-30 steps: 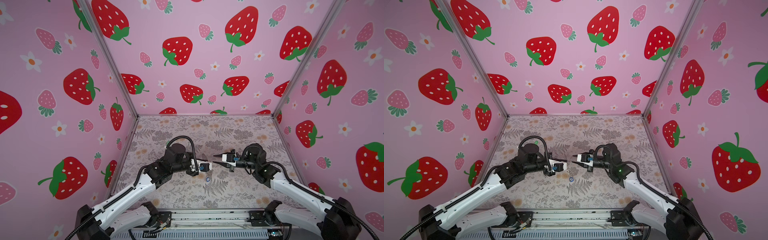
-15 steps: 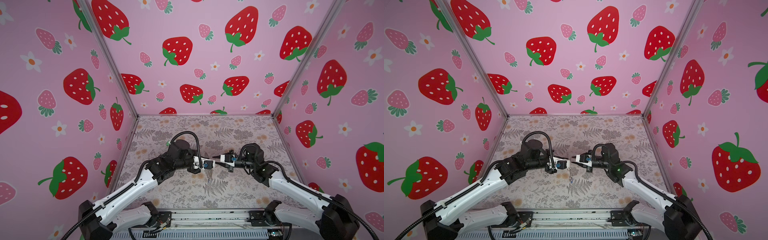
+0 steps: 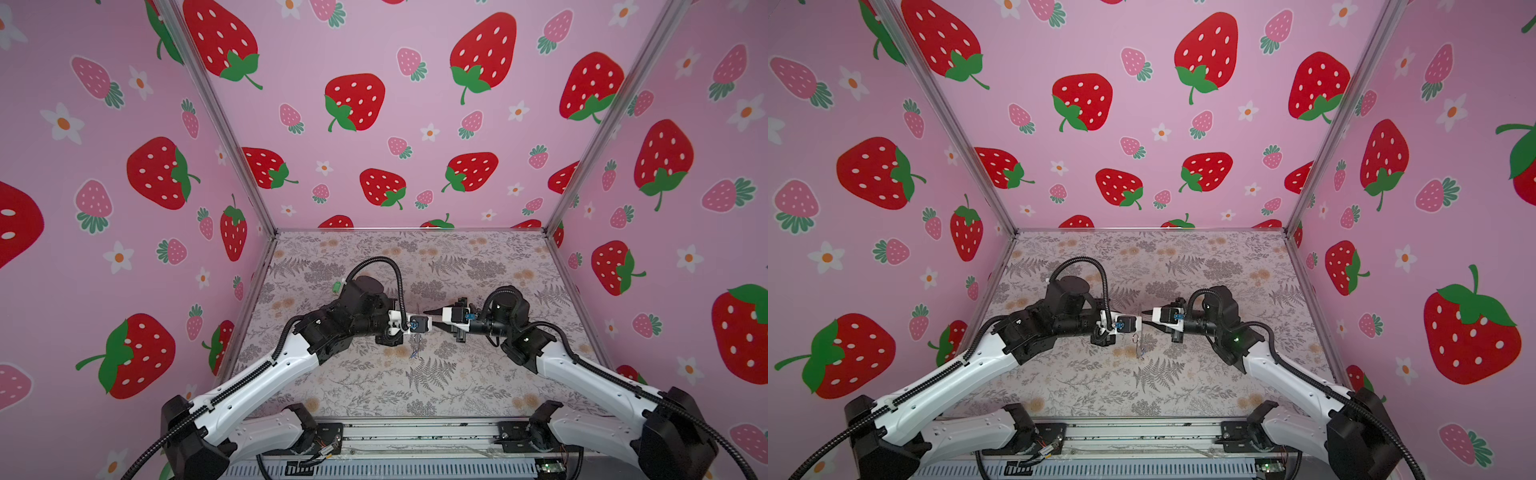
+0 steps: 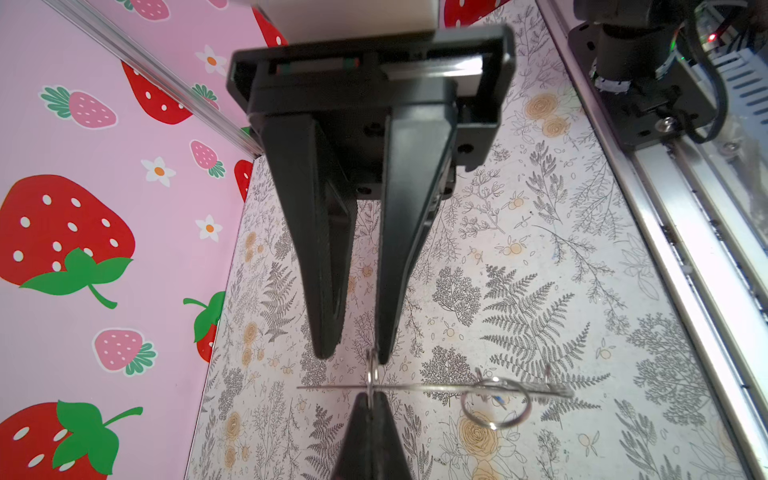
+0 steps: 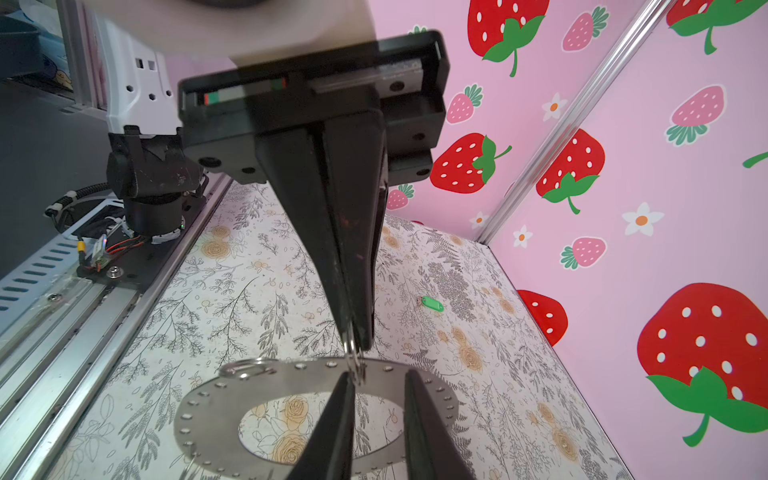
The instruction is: Put the keys on the keyring
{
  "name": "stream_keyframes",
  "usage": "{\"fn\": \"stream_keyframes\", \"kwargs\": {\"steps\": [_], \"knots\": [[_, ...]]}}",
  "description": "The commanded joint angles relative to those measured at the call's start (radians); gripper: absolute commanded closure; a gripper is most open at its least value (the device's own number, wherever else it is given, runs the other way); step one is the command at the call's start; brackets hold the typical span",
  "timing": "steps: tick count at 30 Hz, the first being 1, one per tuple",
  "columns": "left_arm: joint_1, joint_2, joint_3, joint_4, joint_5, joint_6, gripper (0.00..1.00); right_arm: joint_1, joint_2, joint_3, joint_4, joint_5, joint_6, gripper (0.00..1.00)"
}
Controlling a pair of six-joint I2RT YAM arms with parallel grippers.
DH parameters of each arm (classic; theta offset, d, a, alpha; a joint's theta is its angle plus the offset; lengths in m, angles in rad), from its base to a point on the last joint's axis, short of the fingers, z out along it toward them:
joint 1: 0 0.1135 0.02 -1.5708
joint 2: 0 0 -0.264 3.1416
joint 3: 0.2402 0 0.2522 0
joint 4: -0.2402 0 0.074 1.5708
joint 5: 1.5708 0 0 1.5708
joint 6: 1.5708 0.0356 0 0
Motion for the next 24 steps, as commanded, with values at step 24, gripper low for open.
{"fn": "stream_keyframes", "kwargs": {"steps": [24], "knots": [[-0.001,0.017,0.082,-0.06,0.071,-0.002,1.0,0.012,0.023,0.025,0.019,-0.051,0.004,0.91]]}}
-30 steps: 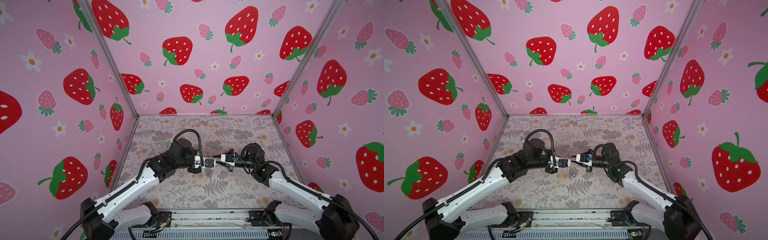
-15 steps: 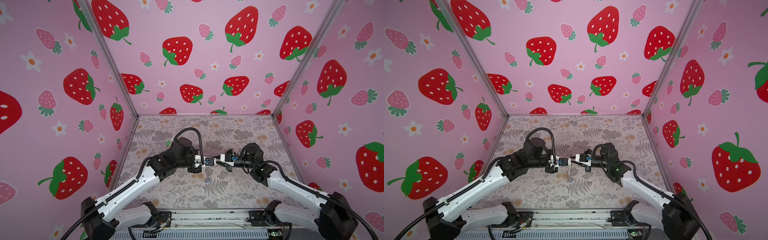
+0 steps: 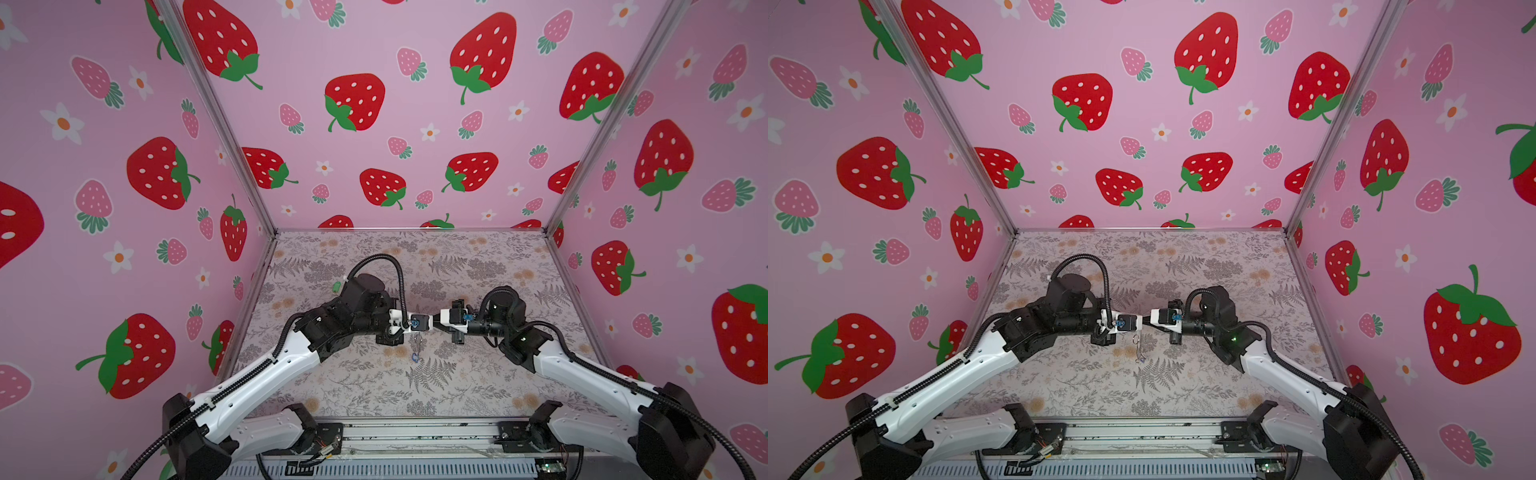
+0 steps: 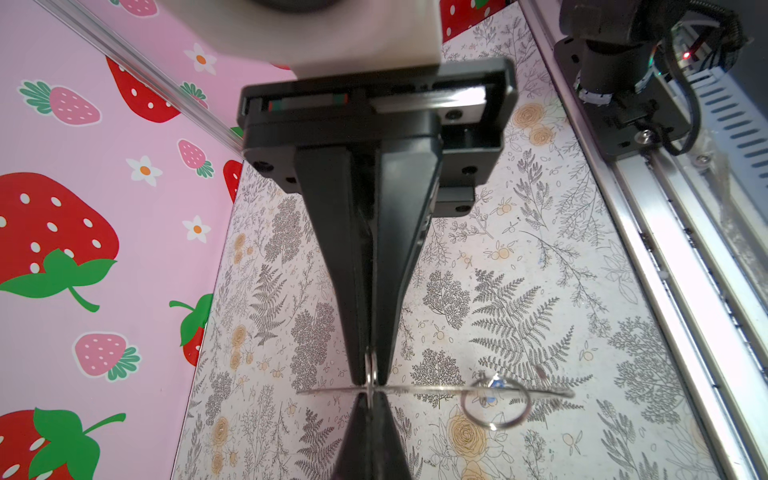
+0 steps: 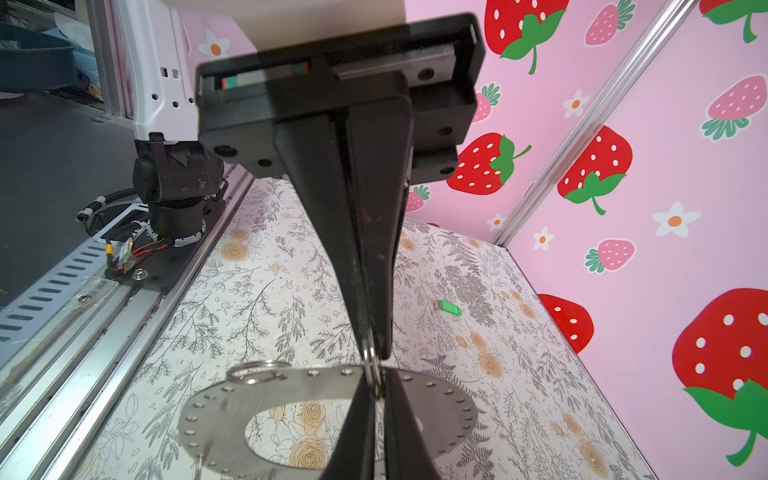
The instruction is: Put the keys on the keyring
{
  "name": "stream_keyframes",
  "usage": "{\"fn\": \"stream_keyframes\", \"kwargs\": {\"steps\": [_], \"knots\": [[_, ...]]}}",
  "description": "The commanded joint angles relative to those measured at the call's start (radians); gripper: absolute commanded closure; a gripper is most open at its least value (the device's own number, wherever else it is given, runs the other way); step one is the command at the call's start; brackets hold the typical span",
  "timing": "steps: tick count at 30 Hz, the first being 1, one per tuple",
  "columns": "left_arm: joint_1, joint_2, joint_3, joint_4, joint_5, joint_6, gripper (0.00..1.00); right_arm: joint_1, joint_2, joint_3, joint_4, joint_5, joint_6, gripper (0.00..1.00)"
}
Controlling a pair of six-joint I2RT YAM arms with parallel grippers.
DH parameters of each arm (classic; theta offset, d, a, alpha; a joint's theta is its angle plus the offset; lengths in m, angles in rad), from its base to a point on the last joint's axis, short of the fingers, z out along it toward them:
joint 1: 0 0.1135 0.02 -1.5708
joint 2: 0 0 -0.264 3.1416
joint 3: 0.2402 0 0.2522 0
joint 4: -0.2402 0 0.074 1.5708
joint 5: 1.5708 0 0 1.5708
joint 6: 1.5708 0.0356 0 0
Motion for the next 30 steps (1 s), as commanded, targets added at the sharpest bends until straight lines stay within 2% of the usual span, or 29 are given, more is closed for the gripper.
{"fn": "stream_keyframes", "kwargs": {"steps": [1,15,18,24,25,27,28,30], "knots": [[-0.002,0.004,0.054,-0.027,0.047,0.011,1.0,0.004,0.005,0.024,0.015,-0.019,-0.01,0.9],[0.001,0.012,0.067,-0.06,0.051,0.02,1.0,0.006,-0.003,0.022,0.014,-0.028,-0.003,0.9],[0.001,0.012,0.067,-0.061,0.053,0.018,1.0,0.005,-0.006,0.021,0.014,-0.031,-0.006,0.96],[0.007,0.018,0.067,-0.049,0.059,-0.007,1.0,0.005,-0.001,0.018,0.015,-0.039,-0.003,0.97],[0.018,0.014,0.06,-0.036,0.075,-0.019,0.96,0.006,-0.001,0.017,0.017,-0.04,0.0,0.98],[0.052,-0.006,0.028,0.014,0.127,-0.053,0.82,0.005,-0.002,0.01,0.036,-0.039,0.015,0.99],[0.071,-0.019,0.009,0.045,0.152,-0.078,0.78,0.006,-0.002,0.004,0.058,-0.039,0.031,0.99],[0.129,-0.056,-0.047,0.124,0.247,-0.132,0.78,0.005,-0.003,-0.012,0.116,-0.041,0.066,0.99]]}}
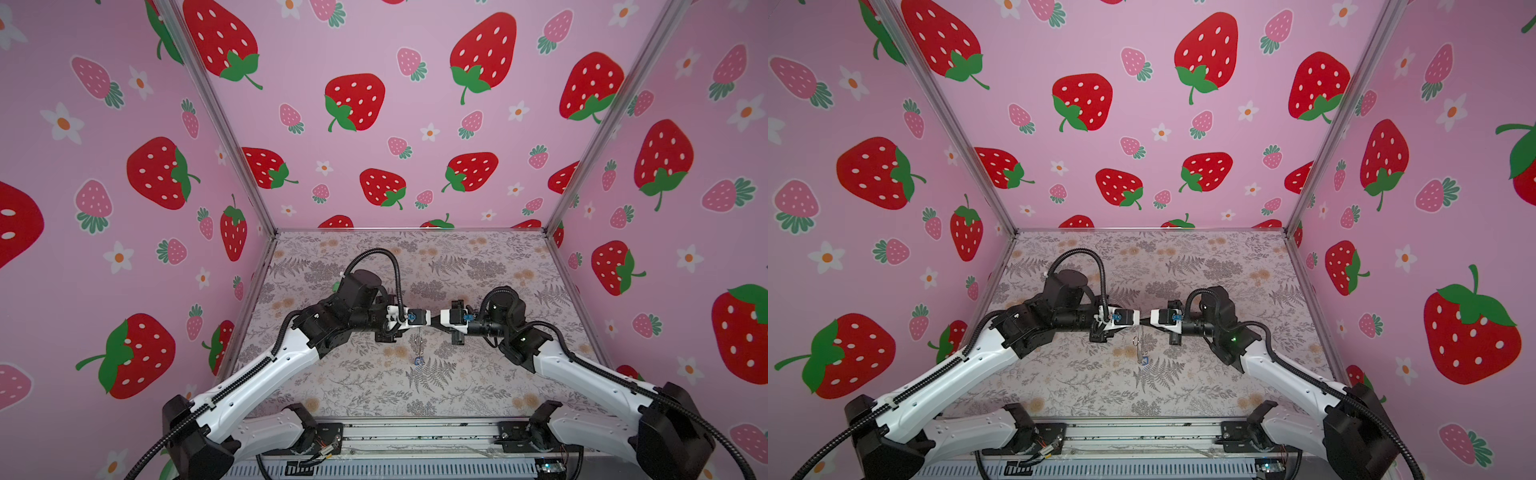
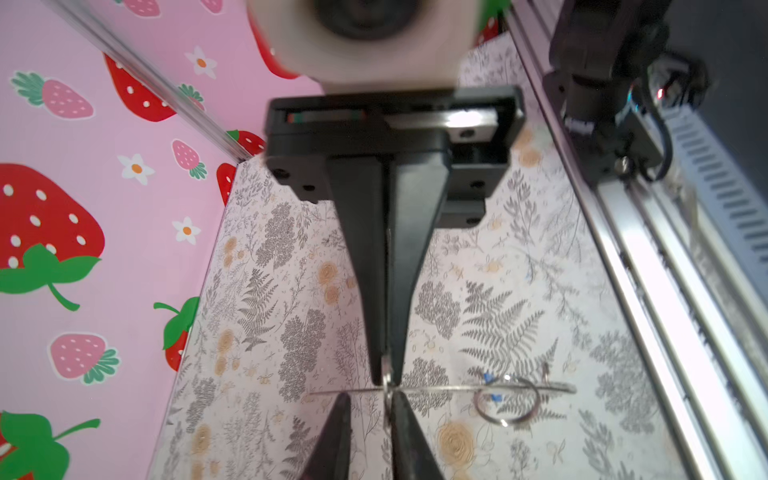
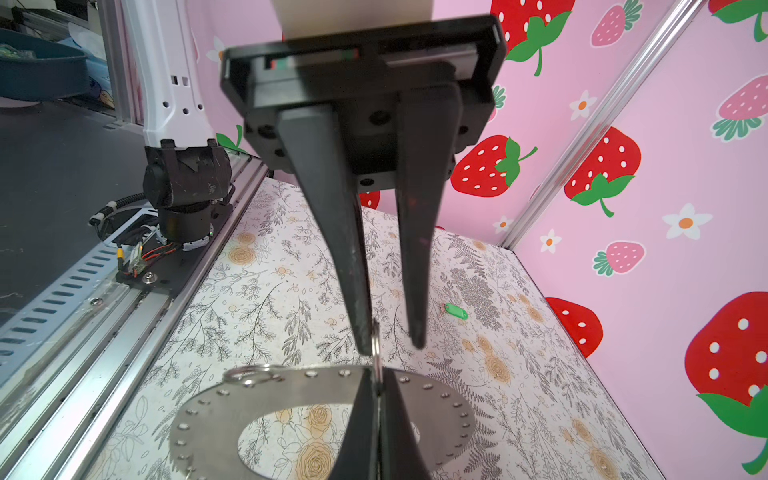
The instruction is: Put the keys on the keyring
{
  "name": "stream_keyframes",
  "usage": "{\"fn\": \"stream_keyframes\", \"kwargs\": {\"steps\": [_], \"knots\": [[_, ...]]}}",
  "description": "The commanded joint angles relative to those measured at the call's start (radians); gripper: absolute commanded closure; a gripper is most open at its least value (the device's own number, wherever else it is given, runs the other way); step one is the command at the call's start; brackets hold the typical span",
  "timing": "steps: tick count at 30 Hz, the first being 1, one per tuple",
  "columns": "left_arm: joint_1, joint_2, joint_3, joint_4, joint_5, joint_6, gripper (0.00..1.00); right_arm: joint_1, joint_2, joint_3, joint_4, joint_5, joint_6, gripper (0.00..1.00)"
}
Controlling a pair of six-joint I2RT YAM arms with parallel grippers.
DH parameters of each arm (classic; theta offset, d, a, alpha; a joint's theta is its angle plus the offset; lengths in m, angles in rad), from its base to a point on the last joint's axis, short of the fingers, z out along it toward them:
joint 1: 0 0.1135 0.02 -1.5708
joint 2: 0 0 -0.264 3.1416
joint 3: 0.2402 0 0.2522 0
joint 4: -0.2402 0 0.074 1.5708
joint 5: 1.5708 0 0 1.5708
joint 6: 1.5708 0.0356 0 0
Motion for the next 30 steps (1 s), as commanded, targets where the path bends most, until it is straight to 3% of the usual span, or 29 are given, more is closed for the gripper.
{"fn": "stream_keyframes", "kwargs": {"steps": [1,3,12,21,30], "knots": [[0.089,-0.062,-0.073,0.149,0.182,-0.097,0.77,0.001,-0.002,-0.018,0.125,-0.031,0.057,0.99],[0.152,-0.096,-0.138,0.244,0.304,-0.153,0.77,0.0,0.007,-0.018,0.165,-0.04,0.086,1.0],[0.219,-0.103,-0.256,0.529,0.495,-0.321,0.82,0.001,0.051,0.005,0.264,-0.07,0.17,1.0],[0.256,-0.087,-0.298,0.661,0.578,-0.4,0.82,0.001,0.066,0.01,0.379,-0.067,0.246,1.0],[0.258,-0.056,-0.297,0.731,0.612,-0.436,0.79,0.001,0.076,0.03,0.384,-0.08,0.265,1.0]]}}
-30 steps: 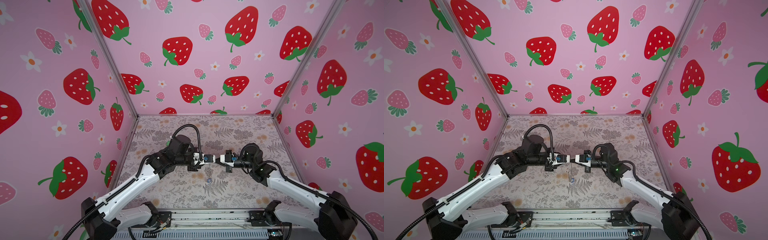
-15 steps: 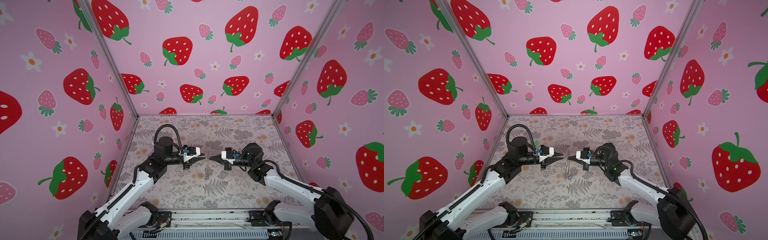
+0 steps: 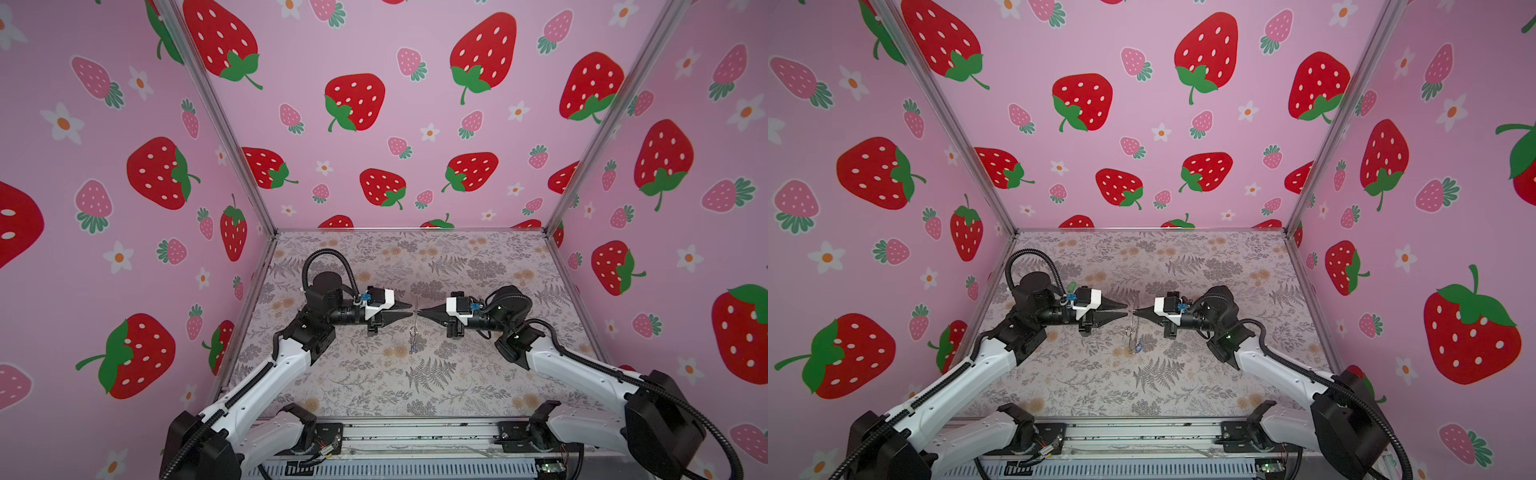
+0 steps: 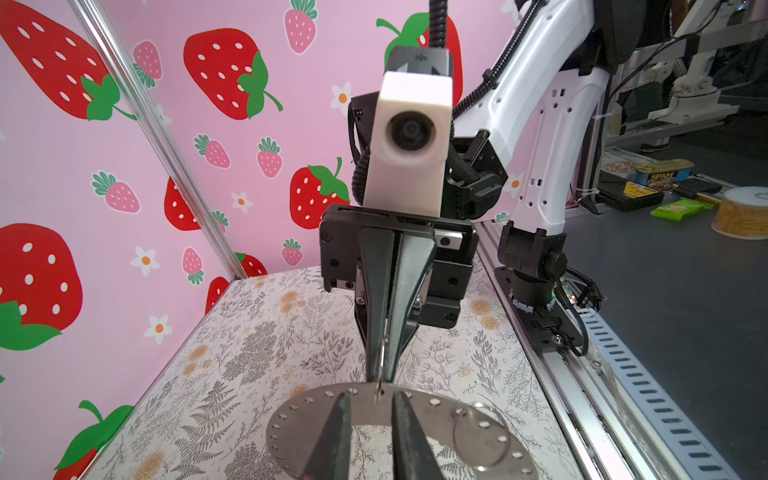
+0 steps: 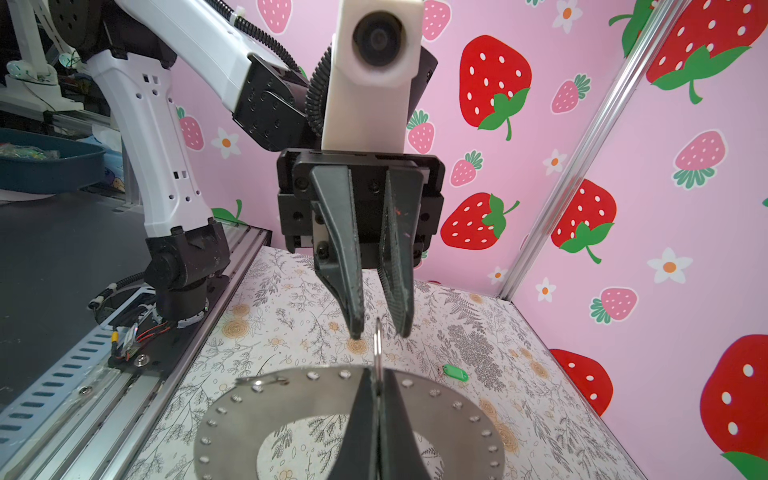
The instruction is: Put the keys on the keyring
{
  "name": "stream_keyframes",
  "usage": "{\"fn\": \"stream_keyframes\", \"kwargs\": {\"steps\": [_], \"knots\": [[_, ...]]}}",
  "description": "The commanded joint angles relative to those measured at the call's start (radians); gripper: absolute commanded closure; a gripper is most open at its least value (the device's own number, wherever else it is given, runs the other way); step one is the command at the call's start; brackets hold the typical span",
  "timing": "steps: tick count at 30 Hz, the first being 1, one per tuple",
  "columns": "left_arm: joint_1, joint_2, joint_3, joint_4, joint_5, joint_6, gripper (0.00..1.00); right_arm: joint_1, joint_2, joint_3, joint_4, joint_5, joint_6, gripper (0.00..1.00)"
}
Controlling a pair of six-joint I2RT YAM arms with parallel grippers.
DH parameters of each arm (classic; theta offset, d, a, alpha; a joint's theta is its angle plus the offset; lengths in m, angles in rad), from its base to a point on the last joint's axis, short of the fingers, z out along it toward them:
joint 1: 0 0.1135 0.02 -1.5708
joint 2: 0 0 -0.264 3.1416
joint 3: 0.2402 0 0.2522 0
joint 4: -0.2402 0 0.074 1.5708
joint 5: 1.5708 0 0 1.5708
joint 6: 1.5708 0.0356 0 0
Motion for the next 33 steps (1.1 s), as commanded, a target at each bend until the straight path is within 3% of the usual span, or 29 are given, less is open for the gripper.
{"fn": "stream_keyframes", "kwargs": {"steps": [1,12,19,26,33], "knots": [[0.005,0.003,0.004,0.055,0.048,-0.016,0.79,0.002,0.004,0.032,0.07,-0.026,0.025,1.0],[0.005,0.039,0.031,0.06,0.087,-0.015,0.86,0.002,0.007,0.04,0.078,-0.044,0.038,1.0],[-0.001,0.048,0.051,0.068,0.088,-0.016,0.85,0.002,0.017,0.039,0.084,-0.053,0.047,1.0],[-0.004,0.049,0.06,0.063,0.092,-0.017,0.79,0.002,0.018,0.035,0.086,-0.041,0.048,1.0],[-0.005,0.047,0.07,0.022,0.098,0.003,0.82,0.003,0.01,0.028,0.106,-0.032,0.047,1.0]]}}
